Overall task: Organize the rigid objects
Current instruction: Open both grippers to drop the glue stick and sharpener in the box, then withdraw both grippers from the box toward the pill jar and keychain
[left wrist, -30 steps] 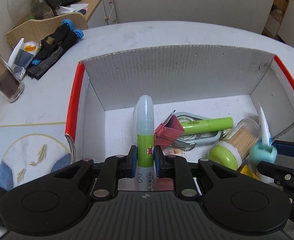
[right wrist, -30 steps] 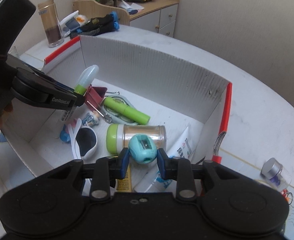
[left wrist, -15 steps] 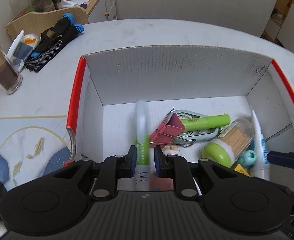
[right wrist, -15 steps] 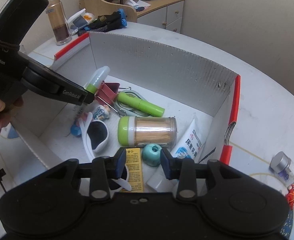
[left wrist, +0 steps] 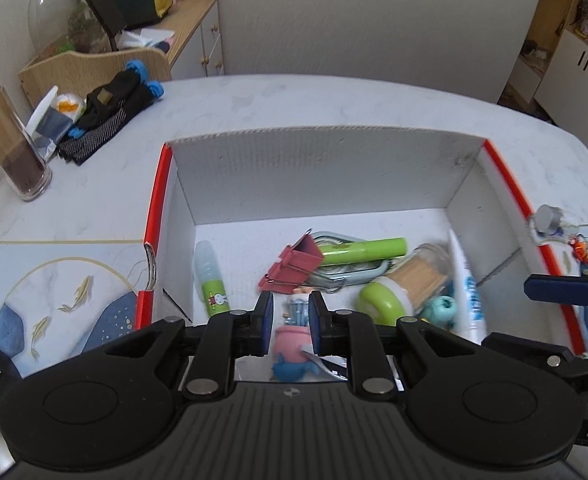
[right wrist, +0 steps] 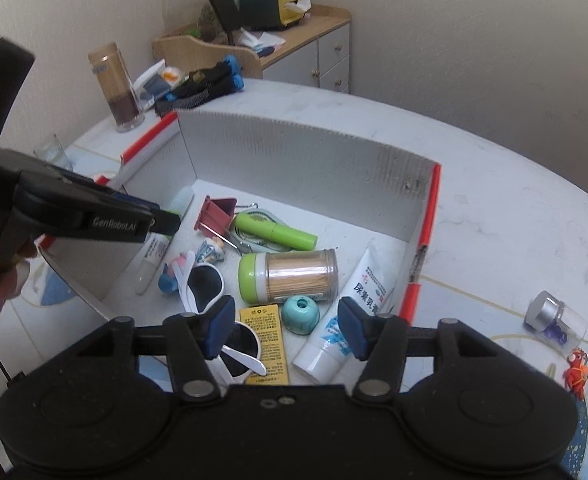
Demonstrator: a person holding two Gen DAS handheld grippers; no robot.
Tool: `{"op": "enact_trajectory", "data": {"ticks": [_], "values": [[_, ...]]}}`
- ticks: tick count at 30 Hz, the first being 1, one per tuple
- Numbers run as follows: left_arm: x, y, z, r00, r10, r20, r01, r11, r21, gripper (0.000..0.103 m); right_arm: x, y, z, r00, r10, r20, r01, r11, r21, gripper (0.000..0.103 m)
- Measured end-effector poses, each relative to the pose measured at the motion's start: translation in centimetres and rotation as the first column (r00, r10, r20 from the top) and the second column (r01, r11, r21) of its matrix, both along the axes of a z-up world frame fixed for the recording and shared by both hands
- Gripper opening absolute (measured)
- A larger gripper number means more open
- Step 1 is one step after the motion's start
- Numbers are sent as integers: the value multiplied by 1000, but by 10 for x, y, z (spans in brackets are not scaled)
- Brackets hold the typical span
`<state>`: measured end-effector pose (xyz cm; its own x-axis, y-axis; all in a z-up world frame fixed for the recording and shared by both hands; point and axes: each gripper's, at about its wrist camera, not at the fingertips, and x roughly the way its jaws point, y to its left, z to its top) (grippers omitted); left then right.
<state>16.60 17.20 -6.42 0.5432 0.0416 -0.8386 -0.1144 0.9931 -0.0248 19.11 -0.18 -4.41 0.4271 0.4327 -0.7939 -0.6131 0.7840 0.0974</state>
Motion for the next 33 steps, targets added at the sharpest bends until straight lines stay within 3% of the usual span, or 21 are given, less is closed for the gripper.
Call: {"op": "enact_trajectory", "data": {"ticks": [5, 7, 12, 17, 22, 24, 26, 33], "values": [[-12, -13, 16, 998, -22, 59, 22, 1000, 1, 20, -7, -10, 14, 1000, 4, 16, -4, 1000, 31, 61], [-15, -21, 23, 996, -32, 83, 31, 999, 8, 27, -11, -15, 20, 999, 10, 31, -11, 999, 39, 62], [-25, -40, 39, 988, -53, 146, 52, 999, 15, 65, -18, -30, 34, 998, 15, 53, -18, 998, 68, 66], [-31, -60, 49, 983, -74, 168, 73, 997, 11, 65, -25, -47, 43, 998, 22, 66, -28, 996, 89, 71], [-36, -82, 54, 980, -88, 179, 88, 996, 3, 65, -31, -69, 56, 995, 38, 89, -48, 992, 120, 83], [-37, -89, 55, 978, -92, 185, 95, 995, -7, 76, -33, -80, 59, 995, 41, 96, -54, 989, 135, 87], [-39, -97, 56, 976, -88, 198, 94, 995, -18, 81, -34, -91, 62, 994, 37, 103, -52, 988, 147, 90], [-40, -130, 58, 973, -93, 209, 103, 994, -36, 82, -34, -136, 66, 994, 14, 108, -32, 985, 171, 100]]}}
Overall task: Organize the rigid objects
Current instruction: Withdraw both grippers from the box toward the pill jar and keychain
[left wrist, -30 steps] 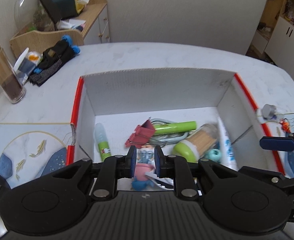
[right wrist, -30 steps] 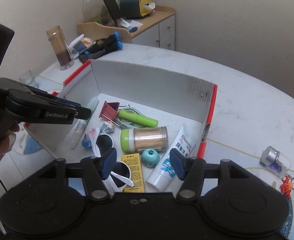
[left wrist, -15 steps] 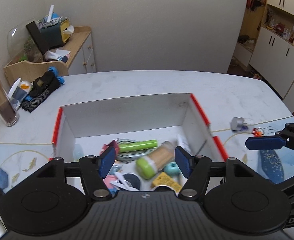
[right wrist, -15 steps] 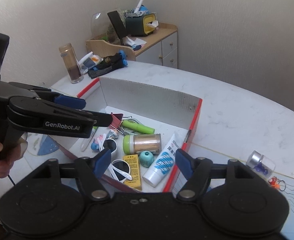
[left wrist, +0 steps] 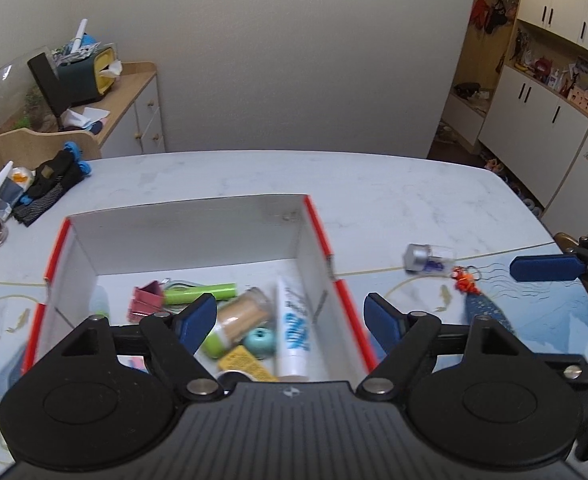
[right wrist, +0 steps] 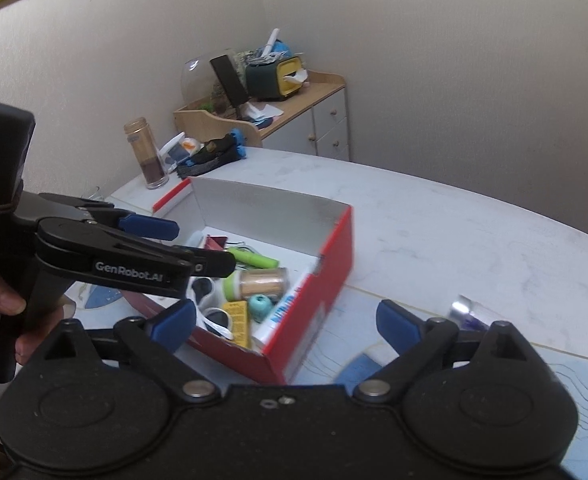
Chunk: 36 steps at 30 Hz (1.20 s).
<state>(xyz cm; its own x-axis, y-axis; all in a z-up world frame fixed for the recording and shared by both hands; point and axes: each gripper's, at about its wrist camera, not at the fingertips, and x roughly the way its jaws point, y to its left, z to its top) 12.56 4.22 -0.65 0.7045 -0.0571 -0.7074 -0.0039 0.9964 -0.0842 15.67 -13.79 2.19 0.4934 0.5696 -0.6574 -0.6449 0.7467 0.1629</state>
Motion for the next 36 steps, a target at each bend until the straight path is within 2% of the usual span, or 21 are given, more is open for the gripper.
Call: {"op": "enact_trajectory", "data": {"ticks": [1, 10, 14, 24, 27, 36], "values": [[0, -6, 0, 1000, -4, 0, 4, 1000, 0, 83, 0, -7, 0, 1000, -6, 2, 6, 1000, 5, 102], [9, -59, -9, 999, -42, -16, 42, 999, -24, 88, 2, -72, -7, 997, -78, 15, 78, 997, -11, 102], [17, -83, -13, 998, -66, -14, 65, 997, -33, 100, 7, -100, -16, 993, -119, 16, 119, 993, -14, 102], [59, -140, -32, 996, -87, -22, 86, 996, -31, 101, 28, -156, -48, 977, -215, -7, 214, 976, -33, 102], [75, -153, -40, 996, -87, -21, 87, 996, -1, 101, 39, -167, -60, 972, -232, -25, 231, 972, -39, 102], [125, -173, -68, 989, -134, -54, 134, 991, -12, 101, 68, -169, -99, 969, -244, -44, 239, 966, -98, 98]]}}
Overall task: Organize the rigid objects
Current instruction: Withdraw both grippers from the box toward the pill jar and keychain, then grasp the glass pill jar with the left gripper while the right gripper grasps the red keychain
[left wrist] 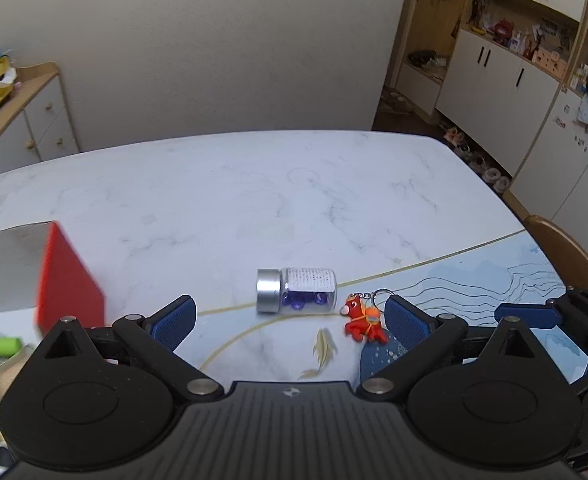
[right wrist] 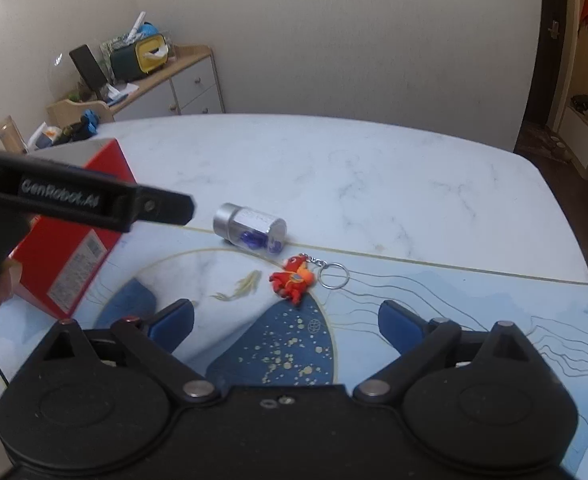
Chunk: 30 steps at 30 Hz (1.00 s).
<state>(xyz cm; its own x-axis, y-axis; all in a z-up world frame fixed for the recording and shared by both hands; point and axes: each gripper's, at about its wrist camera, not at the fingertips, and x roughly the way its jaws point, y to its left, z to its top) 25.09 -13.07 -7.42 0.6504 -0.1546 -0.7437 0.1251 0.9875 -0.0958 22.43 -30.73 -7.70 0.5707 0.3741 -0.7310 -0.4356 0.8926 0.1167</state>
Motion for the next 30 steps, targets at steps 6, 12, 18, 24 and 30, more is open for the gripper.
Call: {"op": "enact_trajectory", "data": {"ticks": [6, 12, 18, 24, 30], "values": [[27, -8, -23, 999, -6, -52, 9, 999, 50, 101, 18, 6, -15, 1000, 23, -3, -23, 1000, -21, 94], [46, -14, -39, 998, -14, -62, 18, 998, 66, 101, 32, 17, -30, 999, 49, -19, -49, 999, -21, 89], [59, -18, -54, 997, -27, -68, 31, 998, 56, 101, 47, 27, -43, 999, 46, -29, -47, 999, -28, 77], [68, -18, -65, 996, -23, -86, 27, 999, 47, 101, 55, 35, -51, 998, 52, -38, -53, 997, -47, 69], [70, -16, -74, 995, -18, -95, 23, 999, 45, 100, 58, 41, -57, 998, 43, -42, -45, 997, -62, 60]]}}
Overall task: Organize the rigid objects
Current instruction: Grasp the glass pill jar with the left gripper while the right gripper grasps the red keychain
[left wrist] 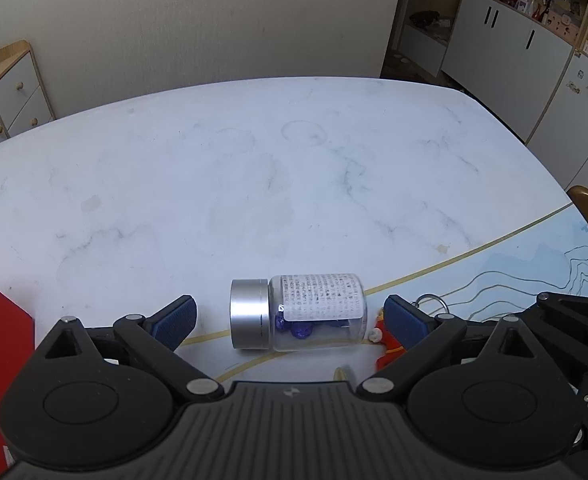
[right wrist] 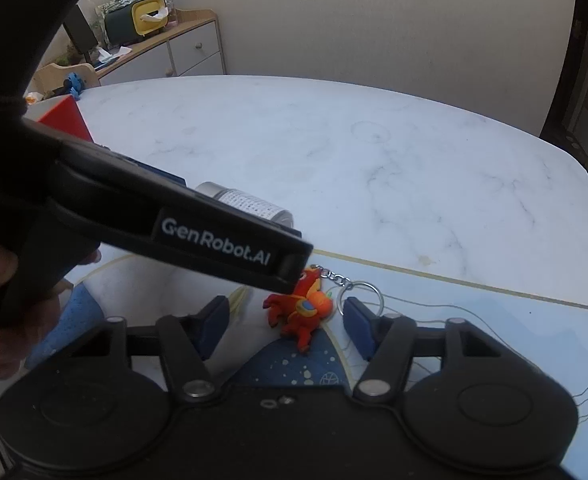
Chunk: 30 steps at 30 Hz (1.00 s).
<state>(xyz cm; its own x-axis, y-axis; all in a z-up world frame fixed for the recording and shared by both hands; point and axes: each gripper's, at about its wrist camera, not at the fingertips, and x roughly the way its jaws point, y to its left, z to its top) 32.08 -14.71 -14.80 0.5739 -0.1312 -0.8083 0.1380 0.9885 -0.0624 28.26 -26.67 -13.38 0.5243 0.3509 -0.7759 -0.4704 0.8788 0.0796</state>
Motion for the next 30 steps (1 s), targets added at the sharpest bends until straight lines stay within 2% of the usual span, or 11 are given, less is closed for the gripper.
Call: {"op": "enact_trajectory", "data": {"ticks": [2, 6, 10, 11, 13, 20, 30], "values": [[0, 0, -3, 1000, 1, 0, -1, 1000, 7, 99, 1, 1, -2, 1000, -4, 1, 4, 1000, -8, 58], [1, -2, -6, 1000, -7, -3, 7, 1000, 23, 84, 0, 2, -4, 1000, -11, -2, 11, 1000, -16, 51], [0, -2, -5, 1000, -22, 1, 22, 1000, 15, 77, -1, 3, -4, 1000, -17, 0, 17, 1000, -25, 46], [-1, -3, -5, 1000, -28, 2, 28, 1000, 12, 71, -1, 4, -4, 1000, -20, 2, 20, 999, -29, 44], [-2, -5, -4, 999, -33, 1, 33, 999, 25, 70, -1, 2, -4, 1000, -29, 2, 29, 999, -31, 38], [-8, -4, 0, 999, -41, 1, 41, 999, 36, 70, 0, 3, -1, 999, -37, 0, 37, 999, -33, 37], [-25, 14, 15, 1000, 2, -19, -2, 1000, 5, 70, -14, -11, 16, 998, -64, -10, 64, 998, -3, 37]]}}
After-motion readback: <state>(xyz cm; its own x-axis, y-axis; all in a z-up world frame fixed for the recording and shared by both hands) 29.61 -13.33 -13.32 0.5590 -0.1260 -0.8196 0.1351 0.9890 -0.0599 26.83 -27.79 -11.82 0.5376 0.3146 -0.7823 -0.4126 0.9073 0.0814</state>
